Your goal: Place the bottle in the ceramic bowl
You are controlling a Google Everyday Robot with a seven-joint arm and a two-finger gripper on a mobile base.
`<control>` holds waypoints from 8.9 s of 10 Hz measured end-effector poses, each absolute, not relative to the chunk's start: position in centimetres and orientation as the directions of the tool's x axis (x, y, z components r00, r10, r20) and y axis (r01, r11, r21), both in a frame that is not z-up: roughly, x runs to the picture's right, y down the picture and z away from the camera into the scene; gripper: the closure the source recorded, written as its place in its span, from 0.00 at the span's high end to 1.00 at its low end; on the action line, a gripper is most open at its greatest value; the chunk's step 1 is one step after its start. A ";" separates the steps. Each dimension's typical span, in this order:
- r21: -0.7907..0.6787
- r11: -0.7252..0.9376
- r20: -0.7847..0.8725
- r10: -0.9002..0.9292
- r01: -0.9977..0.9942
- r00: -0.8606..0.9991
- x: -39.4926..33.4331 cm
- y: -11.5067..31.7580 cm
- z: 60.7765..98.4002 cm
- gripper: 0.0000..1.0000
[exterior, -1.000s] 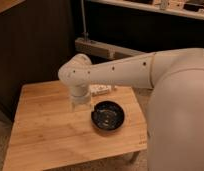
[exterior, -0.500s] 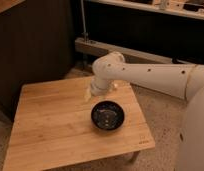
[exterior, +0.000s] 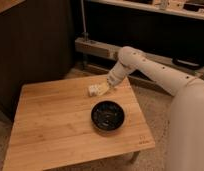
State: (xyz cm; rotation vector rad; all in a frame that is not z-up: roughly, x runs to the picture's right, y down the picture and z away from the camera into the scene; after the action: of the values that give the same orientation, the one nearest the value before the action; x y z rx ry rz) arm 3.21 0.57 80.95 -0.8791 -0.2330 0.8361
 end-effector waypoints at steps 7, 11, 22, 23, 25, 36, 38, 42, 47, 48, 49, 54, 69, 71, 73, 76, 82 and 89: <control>-0.735 0.549 0.091 0.662 -0.399 0.744 5.2 0.9 81.5 0.65; -0.615 0.769 0.358 0.472 -0.177 0.805 7.0 2.1 80.7 0.65; -0.455 0.889 0.582 0.258 0.046 0.771 6.5 -2.5 86.0 0.65; -0.443 0.894 0.601 0.240 0.068 0.763 6.6 -3.3 86.8 0.65; -0.419 0.903 0.615 0.203 0.097 0.762 6.8 -3.6 87.5 0.65; -0.326 0.934 0.574 0.072 0.148 0.815 10.2 -3.6 93.9 0.65; -0.331 0.930 0.580 0.067 0.160 0.812 11.1 -3.6 95.2 0.65; -0.357 0.917 0.593 0.075 0.178 0.802 11.8 -3.3 97.1 0.65; -0.413 0.893 0.592 0.113 0.179 0.798 12.0 -2.2 98.7 0.65; -0.420 0.890 0.590 0.119 0.178 0.798 11.8 -2.1 98.9 0.65; -0.426 0.887 0.588 0.123 0.177 0.799 11.8 -2.1 99.0 0.65; -0.470 0.861 0.580 0.133 0.197 0.804 11.2 -1.4 99.7 0.57; -0.502 0.844 0.615 0.197 0.187 0.763 11.7 -4.0 92.4 0.20; -0.526 0.835 0.618 0.245 0.160 0.747 14.4 -3.9 89.4 0.20; -0.561 0.816 0.623 0.308 0.137 0.719 15.9 -2.7 88.4 0.20; -0.601 0.791 0.634 0.386 0.113 0.670 16.5 -1.7 87.7 0.20; -0.608 0.787 0.669 0.436 0.106 0.601 15.8 -2.1 85.5 0.20; -0.489 0.849 0.752 0.294 0.201 0.590 11.6 -5.9 80.0 0.20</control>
State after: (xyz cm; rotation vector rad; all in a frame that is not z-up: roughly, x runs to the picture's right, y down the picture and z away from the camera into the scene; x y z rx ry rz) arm 11.56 -5.91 80.02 -0.5769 -0.9525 0.0582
